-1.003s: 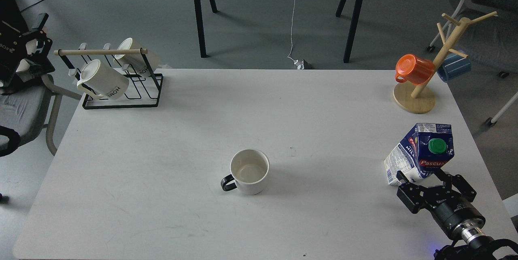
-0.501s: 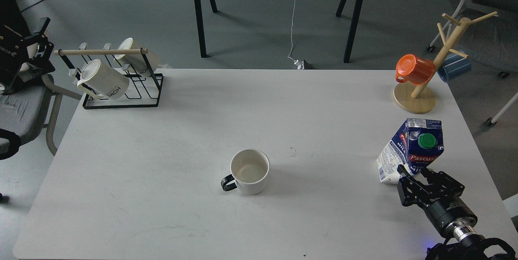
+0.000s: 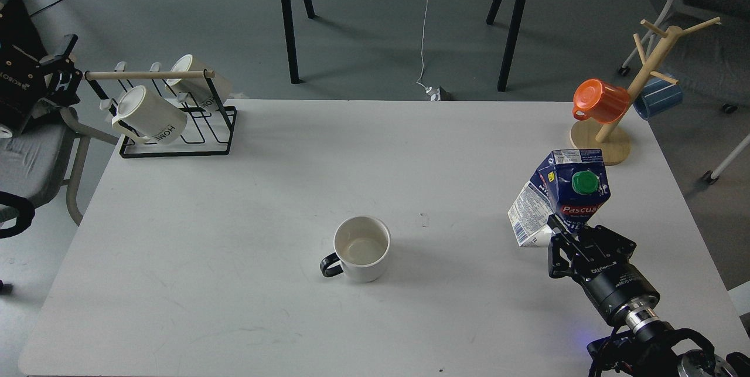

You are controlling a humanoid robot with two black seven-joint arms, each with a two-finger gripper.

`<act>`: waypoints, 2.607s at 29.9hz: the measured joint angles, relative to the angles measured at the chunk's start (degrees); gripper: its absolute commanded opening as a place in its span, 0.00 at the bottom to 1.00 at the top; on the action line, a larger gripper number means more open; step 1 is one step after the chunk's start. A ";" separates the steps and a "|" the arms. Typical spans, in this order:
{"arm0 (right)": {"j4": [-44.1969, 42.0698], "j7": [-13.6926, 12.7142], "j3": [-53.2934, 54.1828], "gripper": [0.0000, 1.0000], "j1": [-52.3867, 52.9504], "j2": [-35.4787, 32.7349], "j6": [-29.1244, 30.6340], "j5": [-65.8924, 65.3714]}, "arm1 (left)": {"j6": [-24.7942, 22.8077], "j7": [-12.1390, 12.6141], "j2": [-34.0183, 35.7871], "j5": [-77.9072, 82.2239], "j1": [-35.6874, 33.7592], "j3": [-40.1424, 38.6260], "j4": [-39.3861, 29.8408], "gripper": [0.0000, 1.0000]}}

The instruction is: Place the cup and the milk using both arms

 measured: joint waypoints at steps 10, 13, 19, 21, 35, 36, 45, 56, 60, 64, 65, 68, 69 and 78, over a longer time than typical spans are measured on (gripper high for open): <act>0.39 2.08 -4.41 0.24 0.35 17.23 -7.44 -16.60 | 0.00 0.00 -0.11 0.03 0.03 0.00 0.01 0.80; -0.03 3.37 -6.88 0.25 1.41 18.88 -7.73 -17.97 | 0.00 0.00 -0.12 0.03 0.08 0.00 0.06 0.80; -0.11 4.55 -8.38 0.25 1.77 19.19 -7.82 -18.32 | 0.00 0.00 -0.21 0.03 0.24 0.00 0.22 0.81; -0.17 4.60 -8.42 0.26 1.69 19.09 -7.83 -18.34 | 0.00 0.00 -0.21 0.03 0.37 0.00 0.25 0.81; -2.01 4.61 -10.25 0.36 1.90 19.26 -8.77 -18.53 | 0.00 0.00 -0.21 0.03 0.44 0.00 0.33 0.81; -2.17 4.61 -10.37 0.39 1.92 19.27 -8.95 -18.56 | 0.00 0.00 -0.21 0.03 0.44 0.00 0.33 0.81; -2.36 4.52 -10.55 0.84 1.96 19.20 -9.31 -18.61 | 0.00 0.00 -0.21 0.03 0.60 0.14 0.33 0.81; -1.65 3.99 -10.54 0.98 1.31 18.92 -7.41 -18.43 | 0.00 0.00 -0.21 0.08 0.77 0.18 0.35 0.81; -1.51 3.77 -10.59 0.98 0.72 18.70 -4.76 -18.43 | 0.00 0.00 -0.21 0.08 0.79 0.18 0.35 0.81; -0.86 3.73 -10.63 0.98 -0.91 18.19 -3.50 -18.43 | 0.00 0.00 -0.20 0.04 0.81 0.18 0.35 0.81; -0.47 3.72 -10.64 0.98 -1.39 17.87 -3.27 -18.44 | 0.00 0.00 -0.20 0.03 0.91 0.18 0.35 0.81; 0.49 3.71 -10.64 0.98 -2.73 16.75 -2.32 -18.44 | 0.00 0.00 -0.15 0.03 1.10 0.18 0.35 0.81; 0.78 3.72 -10.64 0.98 -3.18 16.42 -1.95 -18.45 | 0.00 0.00 -0.14 0.03 1.11 0.18 0.35 0.81; 3.21 3.72 -10.62 0.99 -6.61 13.70 0.58 -18.46 | 0.00 0.00 -0.13 0.02 1.22 0.18 0.35 0.81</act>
